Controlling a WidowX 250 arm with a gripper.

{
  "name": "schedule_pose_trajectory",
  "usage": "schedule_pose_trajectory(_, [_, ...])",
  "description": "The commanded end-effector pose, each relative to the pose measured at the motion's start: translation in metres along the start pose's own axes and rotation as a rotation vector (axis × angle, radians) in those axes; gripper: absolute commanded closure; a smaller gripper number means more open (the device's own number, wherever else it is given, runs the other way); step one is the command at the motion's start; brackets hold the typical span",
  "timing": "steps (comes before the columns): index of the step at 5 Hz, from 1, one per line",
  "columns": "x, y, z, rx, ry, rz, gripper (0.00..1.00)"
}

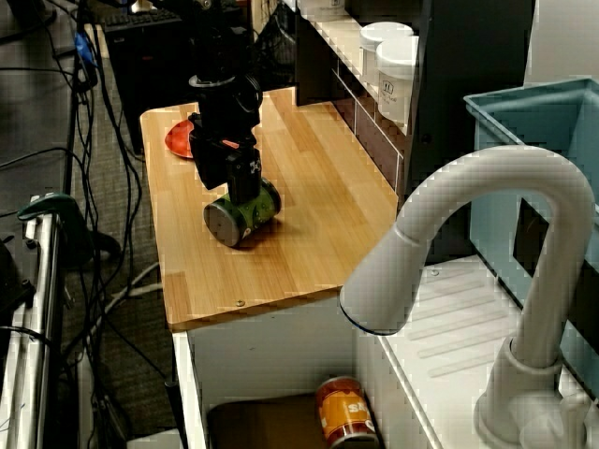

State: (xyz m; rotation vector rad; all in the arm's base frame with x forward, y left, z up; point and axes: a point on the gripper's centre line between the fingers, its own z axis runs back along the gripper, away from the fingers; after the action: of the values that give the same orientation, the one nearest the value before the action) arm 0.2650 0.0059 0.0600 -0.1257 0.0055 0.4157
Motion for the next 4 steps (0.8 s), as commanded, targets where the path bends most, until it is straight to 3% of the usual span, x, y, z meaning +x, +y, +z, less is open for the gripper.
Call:
schedule_pose_trajectory(1, [0.0055, -0.0022, -0.0054, 0.012, 0.000, 0.032, 0.00])
schedule_pose_trajectory(3, [0.0097, -0.0003, -0.0120, 0.018, 0.012, 0.052, 0.00])
schedule_pose_trajectory(4, [0.0116, 0.0028, -0.0110, 0.009, 0.001, 0.045, 1.00])
